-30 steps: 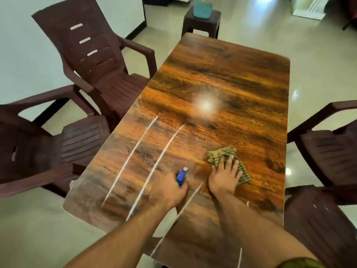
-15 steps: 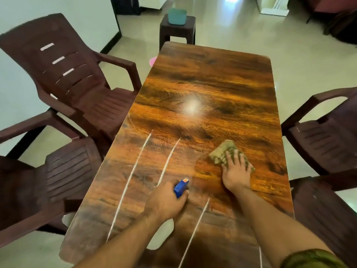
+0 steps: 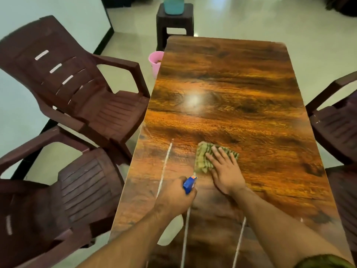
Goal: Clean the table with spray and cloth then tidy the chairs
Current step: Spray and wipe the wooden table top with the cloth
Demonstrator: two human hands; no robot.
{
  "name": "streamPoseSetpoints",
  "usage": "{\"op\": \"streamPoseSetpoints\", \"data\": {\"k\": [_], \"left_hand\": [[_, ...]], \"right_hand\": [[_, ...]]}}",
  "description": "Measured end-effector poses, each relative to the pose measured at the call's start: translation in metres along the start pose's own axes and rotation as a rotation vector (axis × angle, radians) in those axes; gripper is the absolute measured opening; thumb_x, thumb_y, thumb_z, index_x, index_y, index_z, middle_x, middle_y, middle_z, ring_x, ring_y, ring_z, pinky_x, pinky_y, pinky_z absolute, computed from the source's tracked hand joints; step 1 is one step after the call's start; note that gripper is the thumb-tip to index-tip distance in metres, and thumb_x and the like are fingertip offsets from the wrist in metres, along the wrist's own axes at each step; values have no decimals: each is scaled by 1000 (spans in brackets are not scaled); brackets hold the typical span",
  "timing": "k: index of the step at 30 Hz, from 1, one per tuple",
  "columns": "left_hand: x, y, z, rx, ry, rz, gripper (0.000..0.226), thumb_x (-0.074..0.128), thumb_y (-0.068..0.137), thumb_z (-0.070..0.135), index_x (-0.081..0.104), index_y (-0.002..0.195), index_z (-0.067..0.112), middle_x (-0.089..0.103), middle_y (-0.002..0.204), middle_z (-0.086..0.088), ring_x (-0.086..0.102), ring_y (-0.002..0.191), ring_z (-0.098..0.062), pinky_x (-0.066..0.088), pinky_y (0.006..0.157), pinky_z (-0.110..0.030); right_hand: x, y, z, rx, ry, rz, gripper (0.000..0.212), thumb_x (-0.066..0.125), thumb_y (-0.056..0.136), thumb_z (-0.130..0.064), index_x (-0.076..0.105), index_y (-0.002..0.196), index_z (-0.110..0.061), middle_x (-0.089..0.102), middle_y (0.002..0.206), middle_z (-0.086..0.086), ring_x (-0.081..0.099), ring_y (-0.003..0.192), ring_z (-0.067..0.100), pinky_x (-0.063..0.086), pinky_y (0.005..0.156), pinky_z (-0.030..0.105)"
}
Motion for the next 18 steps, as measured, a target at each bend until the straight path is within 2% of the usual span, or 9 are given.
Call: {"op": "streamPoseSetpoints", "data": {"k": [2, 3, 6, 9, 10, 13, 14, 17, 18], "left_hand": [[-14, 7, -15, -1, 28, -9, 21, 60, 94, 42, 63, 108, 28, 66, 87, 8, 60, 77, -9, 49, 69, -25], [-22, 12, -23, 10, 19, 3, 25, 60, 93, 44, 63, 111, 28, 67, 93, 6, 62, 83, -13, 52, 74, -29], [-47, 20, -36, 73, 40, 63, 24, 60, 91, 48, 64, 103, 27, 69, 92, 2, 64, 84, -21, 54, 80, -34], [-69, 26, -45, 72, 20, 77, 23, 62, 92, 44, 55, 78, 27, 57, 68, 8, 56, 65, -17, 44, 61, -32], [-76, 28, -46, 67, 15, 82, 27, 62, 92, 46, 53, 74, 27, 54, 65, 9, 54, 63, -14, 40, 58, -31], [-90, 27, -55, 112, 41, 88, 26, 59, 92, 50, 51, 77, 31, 54, 66, 9, 53, 63, -15, 39, 59, -29], [-93, 25, -59, 111, 34, 85, 27, 59, 92, 50, 49, 75, 31, 53, 65, 9, 53, 63, -15, 39, 59, -30], [-104, 21, -73, 123, 16, 102, 27, 57, 94, 51, 52, 77, 31, 54, 66, 8, 54, 63, -12, 39, 61, -27], [-112, 22, -78, 126, 27, 115, 24, 57, 94, 51, 56, 83, 30, 57, 70, 8, 54, 64, -11, 40, 62, -27]], "right_hand": [[-1, 7, -13, 431, 80, 74, 59, 26, 103, -47, 15, 159, -33, 2, 169, 1, -5, 155, 24, -5, 123, 54], [4, 15, -37, 400, 67, 65, 60, 25, 104, -47, 11, 160, -32, -2, 169, 2, -9, 155, 25, -9, 121, 54], [18, 26, -101, -76, 55, -12, 59, 32, 103, -41, 15, 159, -35, -1, 169, -2, -13, 153, 19, -5, 123, 56], [18, 38, -104, 376, 147, 32, 62, 32, 103, -45, 9, 160, -33, -9, 168, 0, -12, 154, 23, -6, 123, 54], [19, 43, -120, 383, 109, 9, 66, 30, 103, -50, 3, 160, -32, -16, 166, 0, -15, 154, 25, -10, 120, 53], [31, 48, -171, -134, 5, -124, 71, 40, 98, -47, 7, 160, -35, -17, 166, -3, -17, 154, 22, -14, 120, 49], [31, 51, -169, -137, 0, -108, 71, 40, 96, -43, 10, 160, -35, -12, 168, -4, -14, 154, 20, -11, 123, 49], [27, 59, -154, 417, 109, 48, 64, 32, 102, -41, 8, 160, -32, -10, 169, 1, -14, 154, 24, -8, 123, 52], [30, 67, -172, 367, 112, 25, 65, 33, 103, -43, 5, 160, -31, -13, 168, 3, -17, 154, 25, -9, 122, 54]]}}
Point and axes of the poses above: each hand's wrist, its own y-axis towards the middle knuckle, its own x-axis out of the palm, z = x × y, the point moved 5 cm from there along y, towards the middle knuckle
